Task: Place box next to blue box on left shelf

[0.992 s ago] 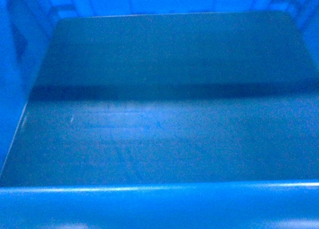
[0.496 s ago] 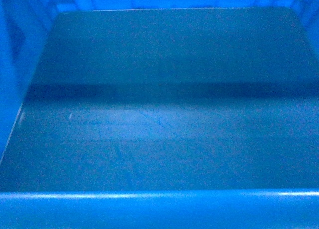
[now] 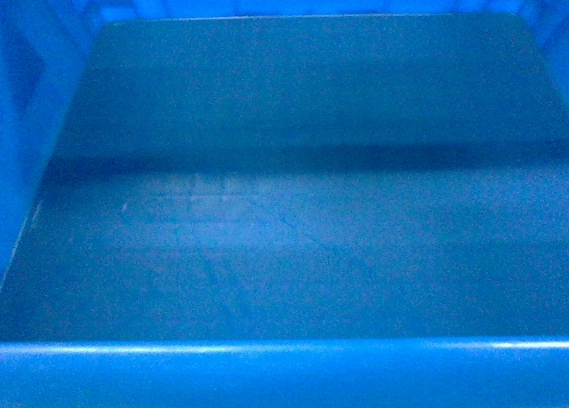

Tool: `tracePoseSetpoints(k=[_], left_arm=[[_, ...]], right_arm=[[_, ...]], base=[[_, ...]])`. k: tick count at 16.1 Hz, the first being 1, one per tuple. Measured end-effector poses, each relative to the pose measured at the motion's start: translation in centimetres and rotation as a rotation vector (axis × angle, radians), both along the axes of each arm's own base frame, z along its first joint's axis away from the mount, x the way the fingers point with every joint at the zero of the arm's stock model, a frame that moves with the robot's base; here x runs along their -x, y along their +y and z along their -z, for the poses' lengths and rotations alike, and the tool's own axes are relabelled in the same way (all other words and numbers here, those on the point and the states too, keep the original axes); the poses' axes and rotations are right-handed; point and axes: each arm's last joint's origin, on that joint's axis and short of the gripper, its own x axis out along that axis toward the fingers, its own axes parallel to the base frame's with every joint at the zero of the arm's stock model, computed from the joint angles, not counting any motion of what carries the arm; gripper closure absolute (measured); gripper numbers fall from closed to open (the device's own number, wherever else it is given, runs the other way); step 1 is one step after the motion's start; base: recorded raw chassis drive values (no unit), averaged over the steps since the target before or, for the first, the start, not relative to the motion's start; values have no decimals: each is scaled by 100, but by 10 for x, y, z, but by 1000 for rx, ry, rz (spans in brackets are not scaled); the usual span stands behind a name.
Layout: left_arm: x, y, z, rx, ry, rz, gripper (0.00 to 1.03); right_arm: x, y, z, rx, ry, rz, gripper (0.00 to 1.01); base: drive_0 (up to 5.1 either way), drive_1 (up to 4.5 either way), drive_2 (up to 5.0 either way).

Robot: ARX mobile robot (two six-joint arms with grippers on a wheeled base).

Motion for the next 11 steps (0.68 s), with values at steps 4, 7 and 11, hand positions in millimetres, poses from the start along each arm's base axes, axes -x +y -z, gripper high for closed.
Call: tracePoseSetpoints(k=[4,7,11], left_arm=[[0,0,0,0,-1,3,92],[0,0,0,0,0,3,92],[0,0,0,0,0,3,92]], right_arm=[[0,0,0,0,-1,1,80],[0,0,0,0,0,0,80],[0,0,0,-1,-3,1,80]], base=[[-160,-160,-160],[-172,-172,-172],[-154,-154,-154]])
